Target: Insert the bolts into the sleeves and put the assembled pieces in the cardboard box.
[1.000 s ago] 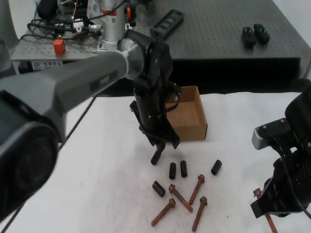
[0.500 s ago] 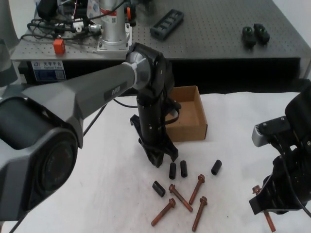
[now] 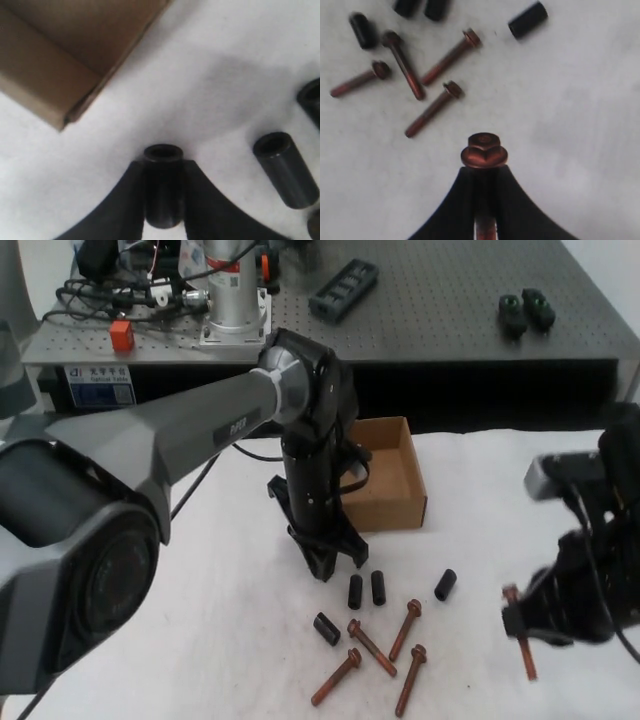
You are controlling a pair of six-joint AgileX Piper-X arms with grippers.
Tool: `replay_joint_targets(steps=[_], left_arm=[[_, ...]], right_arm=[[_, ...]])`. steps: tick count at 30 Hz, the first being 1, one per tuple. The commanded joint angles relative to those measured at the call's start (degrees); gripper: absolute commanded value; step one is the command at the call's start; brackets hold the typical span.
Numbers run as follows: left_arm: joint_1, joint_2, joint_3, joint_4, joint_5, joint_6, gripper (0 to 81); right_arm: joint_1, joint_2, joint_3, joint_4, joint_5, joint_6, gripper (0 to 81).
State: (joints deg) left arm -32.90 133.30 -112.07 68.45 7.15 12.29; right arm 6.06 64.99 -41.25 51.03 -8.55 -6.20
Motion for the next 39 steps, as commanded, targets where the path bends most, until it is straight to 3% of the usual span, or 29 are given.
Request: replay_joint_targets(steps=[1, 7, 12, 16, 21, 26, 39], left_arm=[[0.2, -5.2, -0.5, 0.6, 4.1, -1.8, 0.6], [0.2, -20.4, 11.5, -7.7, 14.0, -2.0, 0.6], [-0.8, -40.2, 36.6, -33.2, 23.0, -6.8, 0.6], [-2.3, -52.7, 54.5, -57.1, 33.3, -10.2, 0.6], [-3.1, -60.7, 65.7, -74.4, 37.7, -18.0, 0.6], [-3.1, -62.1, 66.9, -74.9, 38.5, -18.8, 0.6], [-3.1, -62.1, 66.9, -75.0, 38.5, -20.5, 0.6]], right_arm=[[-0.3, -5.3, -0.1, -11.1, -7.1, 8.8, 1.4], [-0.1, -9.4, 0.2, -30.7, -16.1, 20.6, 1.4], [1.7, -9.6, 3.1, -54.4, -20.9, 36.4, 1.4], [4.5, -9.0, 5.2, -68.3, -20.8, 42.7, 1.4], [8.5, -7.6, 5.1, -69.8, -21.0, 42.8, 1.4], [10.6, -7.1, 5.1, -67.7, -21.0, 42.4, 1.4], [10.7, -7.1, 5.1, -59.4, -26.1, 38.3, 1.4]])
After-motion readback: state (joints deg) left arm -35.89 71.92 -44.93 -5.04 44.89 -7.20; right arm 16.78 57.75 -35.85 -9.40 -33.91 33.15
